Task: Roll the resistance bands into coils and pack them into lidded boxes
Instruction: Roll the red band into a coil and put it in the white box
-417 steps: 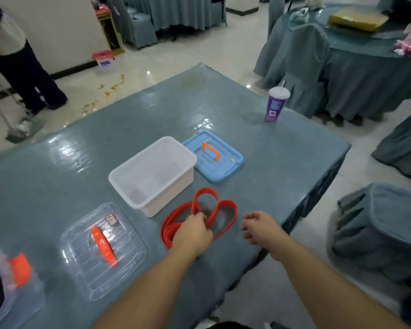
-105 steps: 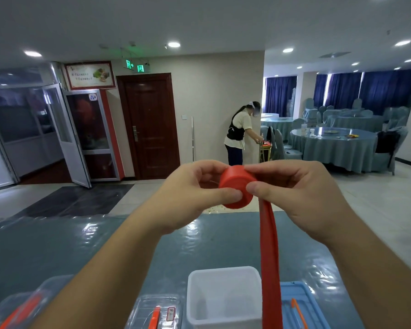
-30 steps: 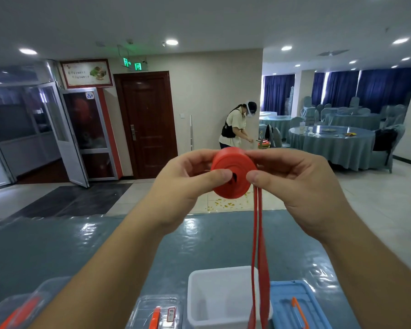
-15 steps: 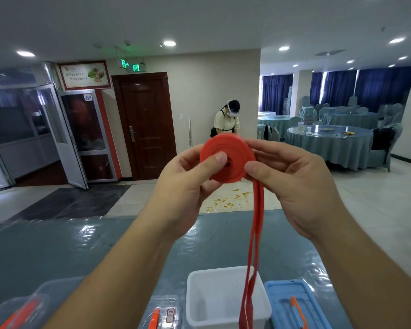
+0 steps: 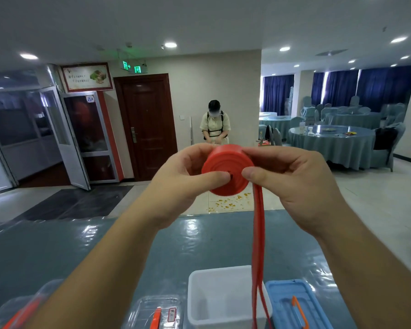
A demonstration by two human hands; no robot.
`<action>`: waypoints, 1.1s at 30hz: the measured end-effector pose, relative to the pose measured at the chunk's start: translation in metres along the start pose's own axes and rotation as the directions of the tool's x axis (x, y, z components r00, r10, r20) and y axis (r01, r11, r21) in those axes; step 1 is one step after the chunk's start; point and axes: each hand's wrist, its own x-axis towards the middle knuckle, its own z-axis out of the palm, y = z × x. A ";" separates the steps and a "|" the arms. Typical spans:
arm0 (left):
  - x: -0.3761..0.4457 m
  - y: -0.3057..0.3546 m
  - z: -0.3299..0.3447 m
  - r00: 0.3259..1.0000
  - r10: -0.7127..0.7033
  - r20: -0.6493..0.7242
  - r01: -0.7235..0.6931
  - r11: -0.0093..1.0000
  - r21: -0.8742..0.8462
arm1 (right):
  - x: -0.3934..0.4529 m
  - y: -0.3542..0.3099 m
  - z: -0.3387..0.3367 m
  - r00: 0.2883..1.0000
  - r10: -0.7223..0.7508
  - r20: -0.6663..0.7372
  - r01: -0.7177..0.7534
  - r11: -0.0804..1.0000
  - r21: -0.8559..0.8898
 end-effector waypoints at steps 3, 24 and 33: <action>0.001 0.001 -0.005 0.999 -0.001 0.035 -0.001 1.000 0.030 | -0.001 0.001 0.002 1.000 -0.004 -0.024 0.005 1.000 0.015; -0.011 -0.015 0.017 0.999 -0.024 -0.036 0.022 0.999 -0.045 | -0.012 0.010 -0.009 0.999 0.048 -0.027 -0.047 0.998 0.047; -0.023 -0.037 0.033 0.978 -0.023 -0.208 -0.021 0.978 -0.207 | -0.021 0.021 -0.002 0.994 0.065 -0.084 -0.054 0.990 0.128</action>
